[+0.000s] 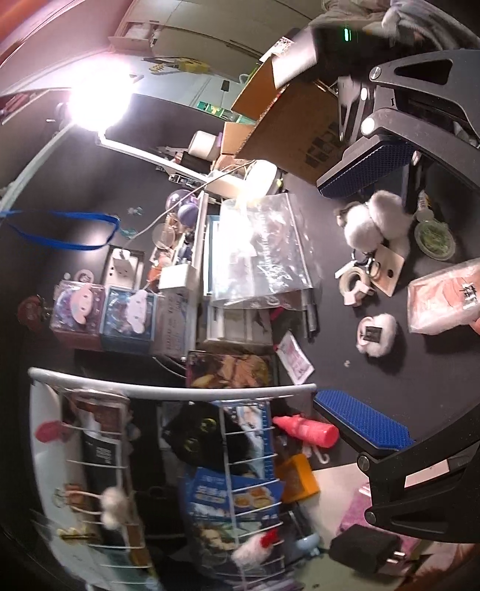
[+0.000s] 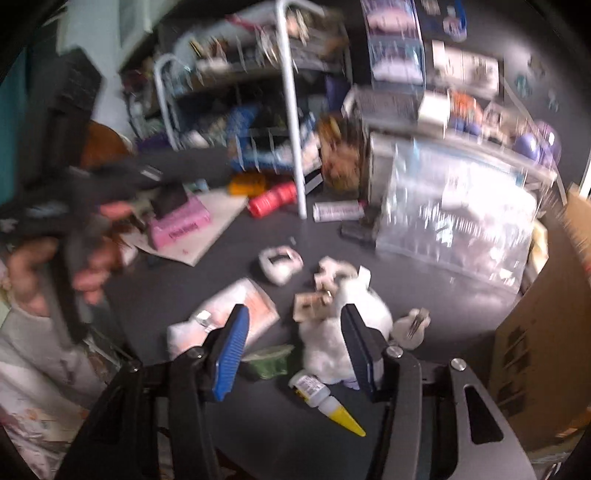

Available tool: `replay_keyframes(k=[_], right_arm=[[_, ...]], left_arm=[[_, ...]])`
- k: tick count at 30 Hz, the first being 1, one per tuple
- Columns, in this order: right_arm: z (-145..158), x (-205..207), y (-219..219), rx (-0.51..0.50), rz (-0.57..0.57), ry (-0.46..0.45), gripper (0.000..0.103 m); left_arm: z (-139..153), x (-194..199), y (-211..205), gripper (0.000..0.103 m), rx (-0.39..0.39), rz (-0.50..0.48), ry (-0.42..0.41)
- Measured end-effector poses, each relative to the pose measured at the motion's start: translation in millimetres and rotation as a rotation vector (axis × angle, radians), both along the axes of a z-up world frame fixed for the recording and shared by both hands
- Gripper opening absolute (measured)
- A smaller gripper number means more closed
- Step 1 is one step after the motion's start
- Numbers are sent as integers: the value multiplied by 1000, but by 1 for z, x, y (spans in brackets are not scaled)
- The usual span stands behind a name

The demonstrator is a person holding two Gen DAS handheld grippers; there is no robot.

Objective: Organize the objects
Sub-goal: 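Lower the right gripper onto the white fluffy plush toy and close it, then grasp the plush with the left gripper while the right gripper releases it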

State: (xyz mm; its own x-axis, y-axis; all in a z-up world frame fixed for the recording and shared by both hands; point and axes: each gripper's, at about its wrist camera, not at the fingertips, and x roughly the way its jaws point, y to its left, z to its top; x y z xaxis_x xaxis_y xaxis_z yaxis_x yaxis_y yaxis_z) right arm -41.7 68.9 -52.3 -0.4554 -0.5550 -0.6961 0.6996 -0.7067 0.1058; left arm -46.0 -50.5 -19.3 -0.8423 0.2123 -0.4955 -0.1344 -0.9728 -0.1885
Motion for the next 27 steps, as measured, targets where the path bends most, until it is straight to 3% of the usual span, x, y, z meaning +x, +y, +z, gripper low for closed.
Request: replay_keyframes(k=[7,12,15,27], right_arm=[[-33,-29,1,87,-92,-32,49],[-33,-32,-4,116,-74,-26,56],[-37,-31,-12,199,-70,16,60],[-45,-33,-17,292,-53,60,62]], left_arm=[[-14,-6,-4,103,4,-6,-47],[-20,-13,2,103,8,-18,-70],[-22,-14,7,103,-2,-27,-79],[-35,-23,14,103,10,-78,-132]])
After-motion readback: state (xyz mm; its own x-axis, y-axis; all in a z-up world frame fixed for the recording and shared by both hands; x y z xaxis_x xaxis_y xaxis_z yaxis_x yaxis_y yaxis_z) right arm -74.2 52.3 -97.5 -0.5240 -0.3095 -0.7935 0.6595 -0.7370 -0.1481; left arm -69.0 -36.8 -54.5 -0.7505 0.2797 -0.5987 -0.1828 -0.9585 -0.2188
